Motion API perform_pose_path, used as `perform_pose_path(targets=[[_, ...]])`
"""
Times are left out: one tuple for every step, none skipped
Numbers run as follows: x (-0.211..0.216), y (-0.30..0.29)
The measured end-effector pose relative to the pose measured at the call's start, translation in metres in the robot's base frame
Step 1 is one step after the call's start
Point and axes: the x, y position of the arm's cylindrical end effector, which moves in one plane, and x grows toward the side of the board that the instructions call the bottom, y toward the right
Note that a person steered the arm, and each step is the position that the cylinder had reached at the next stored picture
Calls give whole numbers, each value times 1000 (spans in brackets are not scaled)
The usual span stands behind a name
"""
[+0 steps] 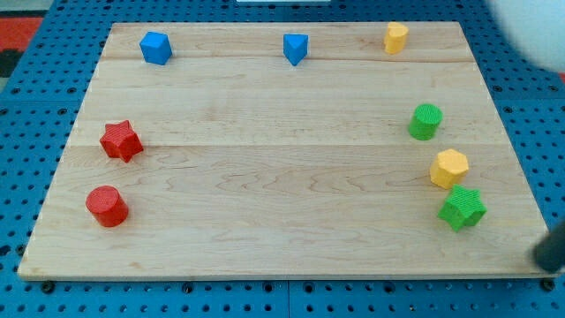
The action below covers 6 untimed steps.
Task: Nudge the yellow hexagon and green star a bit left
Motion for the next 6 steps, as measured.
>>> perform_pose_path(targets=[[-47, 2], [-110, -41], [-112, -41], [-70, -44], [-64, -90], [-77, -98]])
